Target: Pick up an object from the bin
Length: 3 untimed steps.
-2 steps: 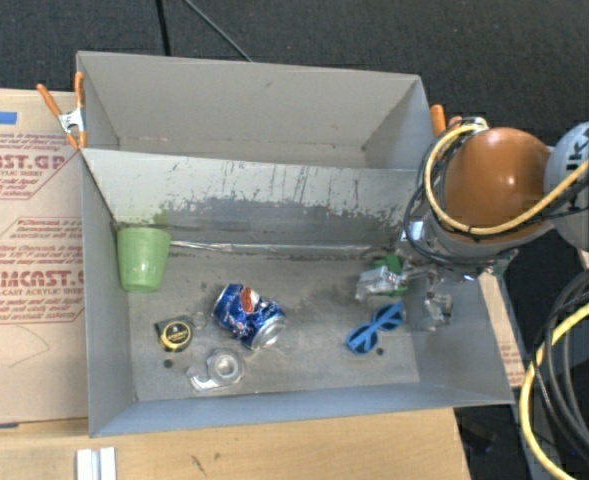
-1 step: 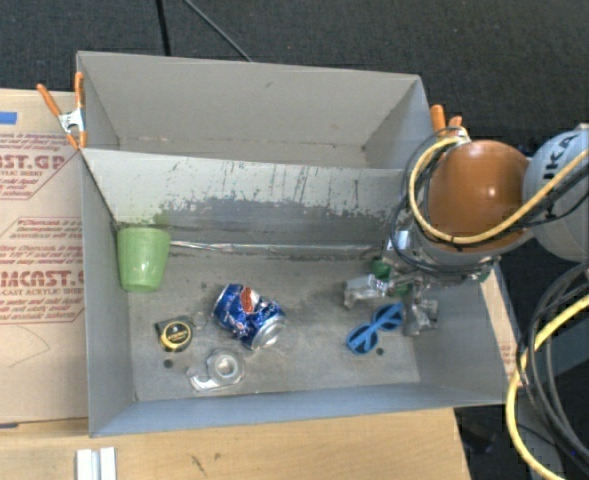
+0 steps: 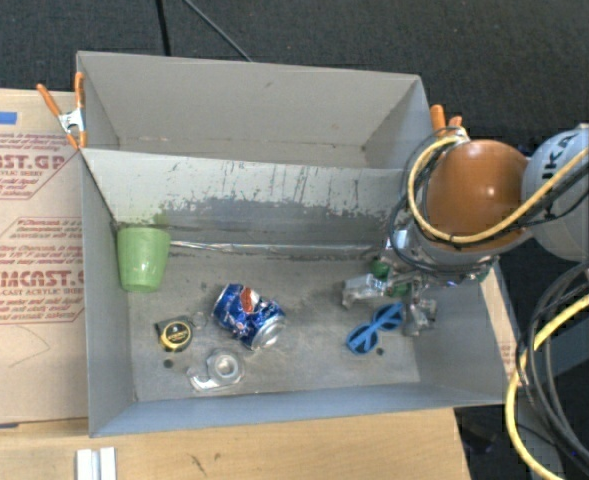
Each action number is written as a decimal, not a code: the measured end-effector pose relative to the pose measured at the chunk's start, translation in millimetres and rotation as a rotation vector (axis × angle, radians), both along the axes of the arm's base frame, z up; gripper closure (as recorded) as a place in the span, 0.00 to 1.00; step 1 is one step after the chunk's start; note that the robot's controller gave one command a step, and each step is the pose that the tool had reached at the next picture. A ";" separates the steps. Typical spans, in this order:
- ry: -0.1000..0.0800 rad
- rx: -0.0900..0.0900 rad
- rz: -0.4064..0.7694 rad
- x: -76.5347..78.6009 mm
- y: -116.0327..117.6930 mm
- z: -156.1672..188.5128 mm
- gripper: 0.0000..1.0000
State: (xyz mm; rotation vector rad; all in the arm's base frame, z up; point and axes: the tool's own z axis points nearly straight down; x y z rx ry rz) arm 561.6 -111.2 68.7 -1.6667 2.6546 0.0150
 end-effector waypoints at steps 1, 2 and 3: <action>-0.001 0.000 0.000 0.1 -0.2 0.2 1.00; -0.009 -0.012 -0.002 2.9 0.9 93.6 1.00; -0.001 -0.010 -0.004 3.4 2.1 95.4 1.00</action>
Offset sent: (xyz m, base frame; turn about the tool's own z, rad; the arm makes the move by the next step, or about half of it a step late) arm 0.0000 0.0000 0.0000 0.0000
